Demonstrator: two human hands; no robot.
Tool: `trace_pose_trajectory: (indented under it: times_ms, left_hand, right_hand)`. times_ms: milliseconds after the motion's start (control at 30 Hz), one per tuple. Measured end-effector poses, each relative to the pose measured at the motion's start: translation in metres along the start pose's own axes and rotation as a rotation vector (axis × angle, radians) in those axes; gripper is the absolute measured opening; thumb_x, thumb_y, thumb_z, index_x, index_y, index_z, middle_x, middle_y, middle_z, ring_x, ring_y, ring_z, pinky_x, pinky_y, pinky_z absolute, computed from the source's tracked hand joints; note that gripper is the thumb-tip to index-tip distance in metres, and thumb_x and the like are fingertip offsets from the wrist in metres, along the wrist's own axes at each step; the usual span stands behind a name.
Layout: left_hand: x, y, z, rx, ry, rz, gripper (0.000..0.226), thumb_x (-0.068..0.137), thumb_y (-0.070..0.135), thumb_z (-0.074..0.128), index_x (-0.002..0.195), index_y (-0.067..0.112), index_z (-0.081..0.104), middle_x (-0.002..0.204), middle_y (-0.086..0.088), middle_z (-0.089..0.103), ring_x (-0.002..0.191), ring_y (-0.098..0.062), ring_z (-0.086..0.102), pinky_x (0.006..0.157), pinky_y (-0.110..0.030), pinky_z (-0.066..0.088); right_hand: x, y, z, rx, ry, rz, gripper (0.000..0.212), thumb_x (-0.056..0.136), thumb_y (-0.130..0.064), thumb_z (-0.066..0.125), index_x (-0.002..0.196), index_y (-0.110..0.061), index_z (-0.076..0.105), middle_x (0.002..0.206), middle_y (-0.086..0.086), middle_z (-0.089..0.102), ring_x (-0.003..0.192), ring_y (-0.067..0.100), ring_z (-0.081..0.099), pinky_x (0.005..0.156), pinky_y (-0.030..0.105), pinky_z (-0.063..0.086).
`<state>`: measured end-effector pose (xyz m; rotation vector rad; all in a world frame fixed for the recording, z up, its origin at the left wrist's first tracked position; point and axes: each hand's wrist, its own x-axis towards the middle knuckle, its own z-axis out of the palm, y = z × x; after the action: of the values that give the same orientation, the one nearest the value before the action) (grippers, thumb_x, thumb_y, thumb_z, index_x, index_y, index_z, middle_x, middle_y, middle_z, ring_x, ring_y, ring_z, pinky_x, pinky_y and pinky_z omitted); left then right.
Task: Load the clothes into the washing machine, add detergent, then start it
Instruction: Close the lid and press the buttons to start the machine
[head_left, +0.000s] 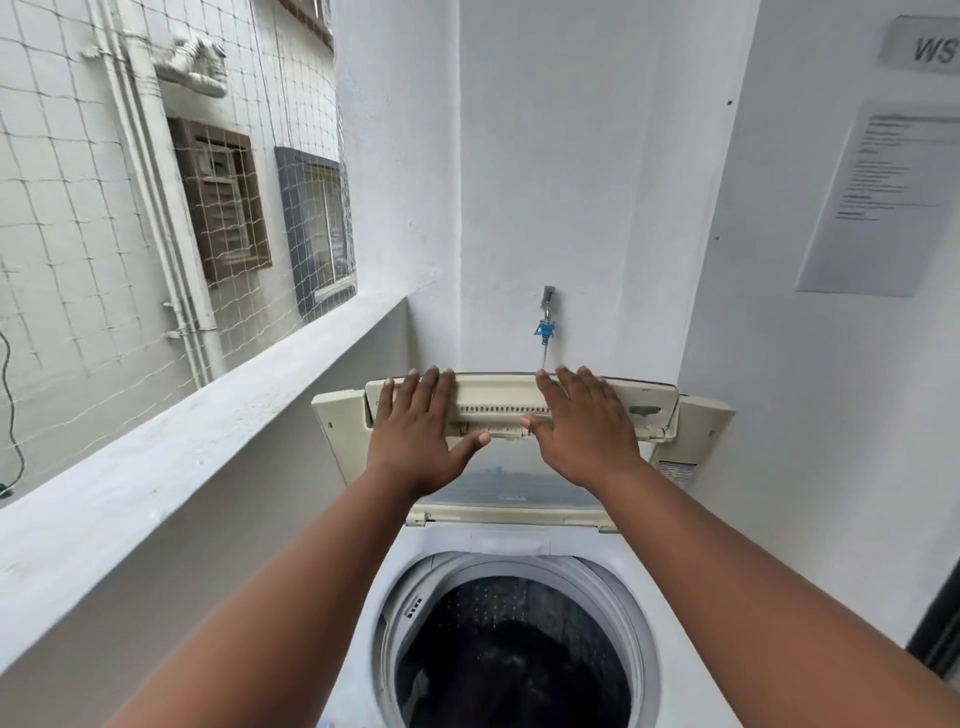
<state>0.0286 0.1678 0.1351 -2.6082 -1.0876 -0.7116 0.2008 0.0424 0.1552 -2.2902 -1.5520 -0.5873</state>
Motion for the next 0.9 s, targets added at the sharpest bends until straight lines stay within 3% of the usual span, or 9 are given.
trace_pose_trajectory:
  times_ms: [133,267,367,467,533,633,733,800,900]
  left_hand:
    - [-0.032,0.0,-0.01,0.019,0.014,0.031,0.093,0.082,0.077,0.014,0.151,0.016,0.024,0.155,-0.005,0.031,0.144,-0.029,0.023,0.119,-0.044,-0.003]
    - [-0.064,0.002,-0.019,0.082,0.09,0.113,0.068,0.084,0.06,0.03,0.125,0.012,0.057,0.115,-0.008,0.063,0.108,-0.035,0.058,0.112,-0.054,0.028]
    - [-0.094,0.0,-0.024,0.06,-0.022,0.166,0.057,0.088,0.057,0.038,0.125,0.016,0.054,0.115,-0.006,0.062,0.114,-0.031,0.057,0.116,-0.053,0.019]
    - [-0.122,-0.001,-0.019,0.065,-0.143,0.295,0.054,0.092,0.051,0.042,0.135,0.017,0.044,0.125,-0.004,0.06,0.124,-0.026,0.051,0.12,-0.047,-0.007]
    - [-0.138,-0.002,-0.011,0.091,-0.189,0.4,0.053,0.093,0.044,0.04,0.137,0.015,0.044,0.122,-0.006,0.063,0.122,-0.025,0.053,0.119,-0.045,-0.01]
    - [-0.148,0.0,0.001,0.119,-0.193,0.521,0.052,0.086,0.041,0.043,0.13,0.016,0.053,0.11,-0.004,0.068,0.111,-0.023,0.06,0.119,-0.042,-0.001]
    - [-0.154,0.009,0.005,0.128,-0.376,0.565,0.047,0.084,0.043,0.055,0.125,0.02,0.053,0.12,-0.005,0.062,0.119,-0.025,0.05,0.117,-0.038,0.014]
    - [-0.162,0.015,0.013,0.124,-0.473,0.556,0.042,0.081,0.045,0.06,0.117,0.022,0.058,0.119,-0.004,0.063,0.117,-0.025,0.05,0.107,-0.036,0.028]
    - [-0.176,0.02,0.025,0.068,-0.549,0.485,0.041,0.081,0.05,0.059,0.111,0.022,0.061,0.116,-0.003,0.064,0.115,-0.024,0.049,0.1,-0.035,0.033]
  right_hand:
    - [-0.028,0.001,0.0,-0.015,0.056,-0.049,0.046,0.095,-0.03,0.052,0.139,-0.017,0.045,0.144,0.011,0.047,0.136,0.035,0.038,0.114,0.045,0.029]
    - [-0.07,-0.004,-0.01,0.01,0.225,-0.186,0.036,0.072,-0.009,0.078,0.107,-0.011,0.069,0.102,0.008,0.07,0.089,0.03,0.066,0.081,0.037,0.054]
    - [-0.109,-0.012,-0.008,-0.007,0.216,-0.246,0.041,0.068,-0.01,0.081,0.107,-0.013,0.068,0.101,0.005,0.071,0.085,0.027,0.067,0.082,0.038,0.055]
    - [-0.141,-0.014,0.003,-0.144,0.025,-0.314,0.068,0.064,-0.02,0.085,0.125,-0.019,0.054,0.108,0.006,0.07,0.092,0.031,0.068,0.086,0.044,0.056]
    - [-0.157,-0.017,0.007,-0.247,-0.074,-0.312,0.08,0.061,-0.033,0.087,0.129,-0.02,0.047,0.107,0.005,0.072,0.092,0.032,0.07,0.086,0.047,0.056]
    - [-0.176,-0.023,0.012,-0.323,-0.229,-0.319,0.075,0.072,-0.041,0.078,0.133,-0.023,0.039,0.104,0.002,0.072,0.088,0.026,0.07,0.092,0.047,0.051]
    - [-0.189,-0.027,0.019,-0.287,-0.325,-0.333,0.063,0.082,-0.036,0.067,0.137,-0.025,0.038,0.109,0.007,0.068,0.093,0.03,0.067,0.095,0.048,0.045]
    - [-0.203,-0.028,0.026,-0.273,-0.345,-0.388,0.061,0.068,-0.035,0.078,0.12,-0.027,0.048,0.088,0.002,0.068,0.075,0.025,0.067,0.074,0.04,0.053]
    - [-0.225,-0.024,0.042,-0.26,-0.304,-0.448,0.059,0.048,-0.023,0.085,0.096,-0.029,0.052,0.065,-0.009,0.057,0.053,0.013,0.056,0.051,0.026,0.047]
